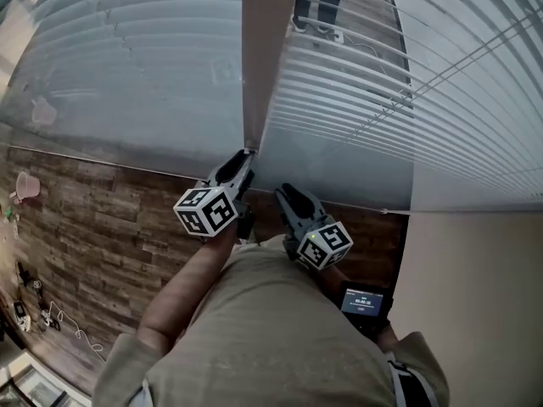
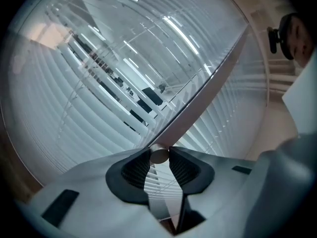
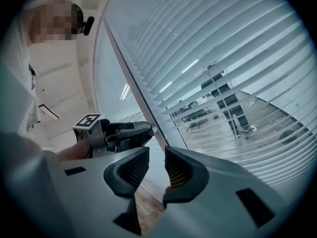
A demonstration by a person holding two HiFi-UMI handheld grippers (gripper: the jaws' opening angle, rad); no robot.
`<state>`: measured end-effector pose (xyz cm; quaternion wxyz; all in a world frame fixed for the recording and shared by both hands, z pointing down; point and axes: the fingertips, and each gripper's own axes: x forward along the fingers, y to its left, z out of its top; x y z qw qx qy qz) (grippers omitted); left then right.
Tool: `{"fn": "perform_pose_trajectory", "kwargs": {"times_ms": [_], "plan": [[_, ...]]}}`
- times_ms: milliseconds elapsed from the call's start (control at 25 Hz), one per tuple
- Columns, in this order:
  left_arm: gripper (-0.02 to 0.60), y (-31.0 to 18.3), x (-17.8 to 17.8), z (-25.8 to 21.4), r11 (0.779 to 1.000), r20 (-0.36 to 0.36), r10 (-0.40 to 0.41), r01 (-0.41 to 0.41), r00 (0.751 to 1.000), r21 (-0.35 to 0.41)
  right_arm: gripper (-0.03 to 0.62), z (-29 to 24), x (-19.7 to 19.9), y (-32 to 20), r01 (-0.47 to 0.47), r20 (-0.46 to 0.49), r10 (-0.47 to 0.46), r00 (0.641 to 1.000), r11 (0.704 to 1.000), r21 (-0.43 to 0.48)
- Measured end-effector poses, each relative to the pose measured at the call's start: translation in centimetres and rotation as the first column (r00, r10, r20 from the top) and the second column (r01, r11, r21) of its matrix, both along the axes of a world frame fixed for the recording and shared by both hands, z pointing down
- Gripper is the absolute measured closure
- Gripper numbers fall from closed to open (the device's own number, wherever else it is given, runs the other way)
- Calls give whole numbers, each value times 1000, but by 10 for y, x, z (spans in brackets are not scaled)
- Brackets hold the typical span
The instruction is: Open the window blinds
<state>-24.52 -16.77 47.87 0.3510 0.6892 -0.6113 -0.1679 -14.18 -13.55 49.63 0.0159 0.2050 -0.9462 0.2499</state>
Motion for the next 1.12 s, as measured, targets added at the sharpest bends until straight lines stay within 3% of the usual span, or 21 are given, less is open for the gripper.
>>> {"fn": "perform_pose_trajectory", "kwargs": {"times_ms": [160,360,640,880,960,1040,1120], "plan": [[446,1,4,-2,1000,204,-8,12,979,-22,493,-2,6,-4,11,-4,-11,1000,1000,2],[446,1,7,-3,998,461,-5,30,888,-48,493,0,6,-5,48,-6,-48,999,999,6],[446,5,11,-3,994,726,27,57,688,-91,493,-6,11,-10,69,-4,-69,998,998,7],[446,9,13,6,992,877,69,60,476,-110,493,2,5,-1,83,5,-83,997,997,8],[446,13,11,3,993,906,74,54,416,-105,493,0,2,6,76,7,-76,997,997,-2],[446,13,12,1,994,921,80,44,381,-104,493,-1,0,10,71,8,-71,997,997,-8],[446,9,14,3,994,927,89,33,365,-108,493,1,-1,10,68,10,-68,998,998,-10]]}}
